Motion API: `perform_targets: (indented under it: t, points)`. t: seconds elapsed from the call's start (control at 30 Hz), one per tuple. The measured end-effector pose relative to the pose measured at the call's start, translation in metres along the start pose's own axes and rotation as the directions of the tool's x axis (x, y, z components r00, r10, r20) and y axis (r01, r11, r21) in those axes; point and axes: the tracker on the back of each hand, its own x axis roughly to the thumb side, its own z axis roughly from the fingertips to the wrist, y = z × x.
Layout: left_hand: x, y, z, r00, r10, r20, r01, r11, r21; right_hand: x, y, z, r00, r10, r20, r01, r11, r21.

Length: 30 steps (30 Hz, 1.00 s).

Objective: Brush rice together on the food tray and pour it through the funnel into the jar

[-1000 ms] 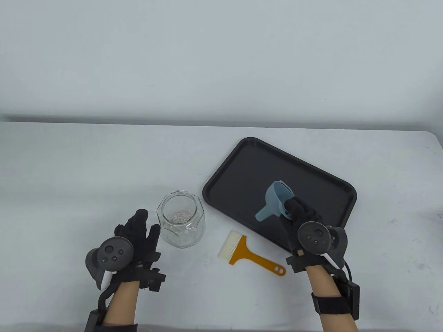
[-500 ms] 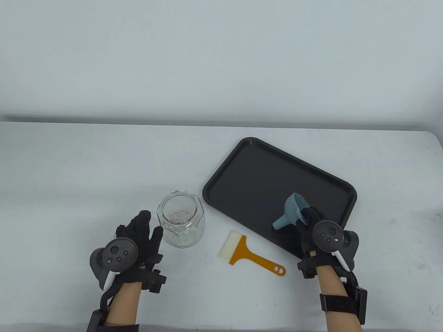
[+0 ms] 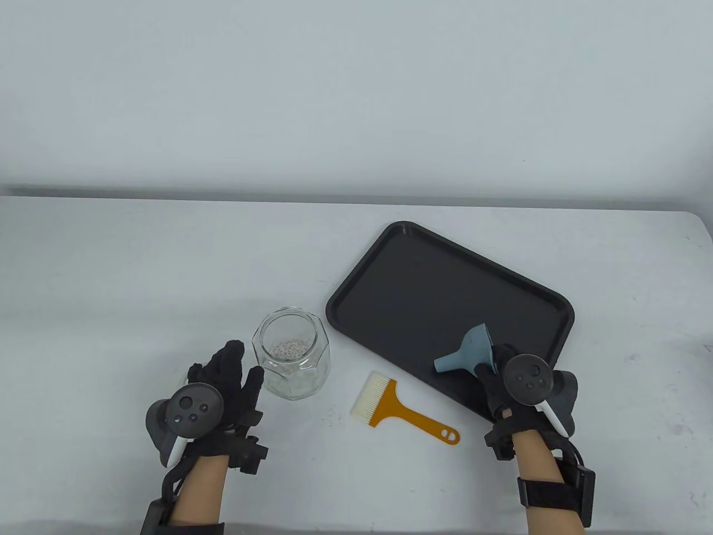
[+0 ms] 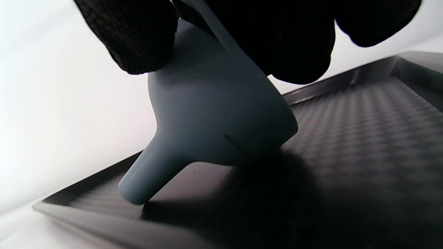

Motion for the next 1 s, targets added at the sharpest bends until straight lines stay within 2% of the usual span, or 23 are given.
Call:
perform_targets:
  t: [0.1, 0.43, 0.73, 1.0]
  points:
    - [0.0, 0.0, 0.0, 1.0, 0.0, -0.001, 0.0, 1.0, 0.001, 0.001, 0.002, 0.002, 1.0, 0.009, -0.01, -0.008, 0.996, 0.088]
    - [-0.001, 0.0, 0.0, 1.0, 0.006, 0.001, -0.006, 1.0, 0.005, 0.008, -0.005, 0.007, 1.0, 0.02, 0.017, -0.022, 0.994, 0.103]
    - [-0.001, 0.001, 0.001, 1.0, 0.007, 0.003, -0.007, 1.0, 0.009, 0.01, -0.017, 0.011, 0.999, 0.015, 0.033, -0.017, 0.999, 0.047]
    - [-0.002, 0.003, 0.001, 1.0, 0.002, 0.004, -0.002, 1.0, 0.023, 0.02, -0.033, 0.02, 0.996, 0.054, 0.077, -0.048, 0.996, -0.077]
